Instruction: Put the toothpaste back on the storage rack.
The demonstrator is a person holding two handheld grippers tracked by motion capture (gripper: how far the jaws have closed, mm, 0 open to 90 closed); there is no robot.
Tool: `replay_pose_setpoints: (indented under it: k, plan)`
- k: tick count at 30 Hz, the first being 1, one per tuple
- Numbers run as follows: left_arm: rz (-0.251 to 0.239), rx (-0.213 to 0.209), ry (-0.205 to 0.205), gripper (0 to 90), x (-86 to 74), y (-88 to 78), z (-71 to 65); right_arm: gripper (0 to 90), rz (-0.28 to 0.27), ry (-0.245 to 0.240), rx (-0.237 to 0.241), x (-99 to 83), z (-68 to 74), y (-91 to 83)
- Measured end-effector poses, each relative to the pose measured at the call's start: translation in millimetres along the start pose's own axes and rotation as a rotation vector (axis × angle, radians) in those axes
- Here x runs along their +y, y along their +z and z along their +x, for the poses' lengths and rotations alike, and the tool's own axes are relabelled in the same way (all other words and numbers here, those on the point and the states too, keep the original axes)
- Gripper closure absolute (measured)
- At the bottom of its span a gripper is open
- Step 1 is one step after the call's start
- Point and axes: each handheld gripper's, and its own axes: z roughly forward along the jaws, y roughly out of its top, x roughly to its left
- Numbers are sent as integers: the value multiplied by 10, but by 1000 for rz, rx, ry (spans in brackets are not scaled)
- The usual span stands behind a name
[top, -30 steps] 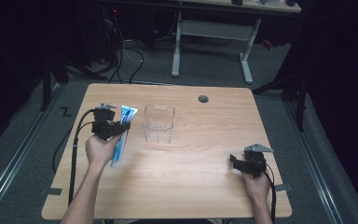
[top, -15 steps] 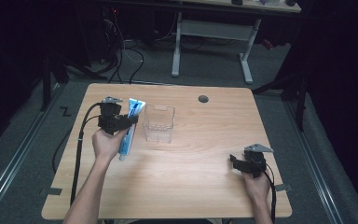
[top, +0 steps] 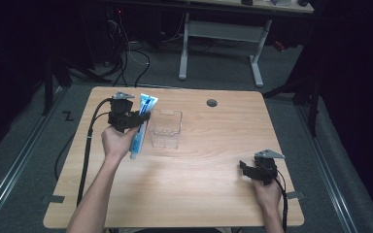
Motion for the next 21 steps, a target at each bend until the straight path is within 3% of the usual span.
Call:
replay_pose_setpoints:
  k: [12, 18, 21]
  plan:
    - [-37, -20, 27, 729, 265, 198, -124, 313, 0, 0, 0, 0, 0, 0]
    - [-55, -43, 14, 731, 347, 310, -151, 313, 0, 0, 0, 0, 0, 0]
    - [-52, -26, 34, 731, 393, 368, -194, 313, 0, 0, 1, 0, 0, 0]
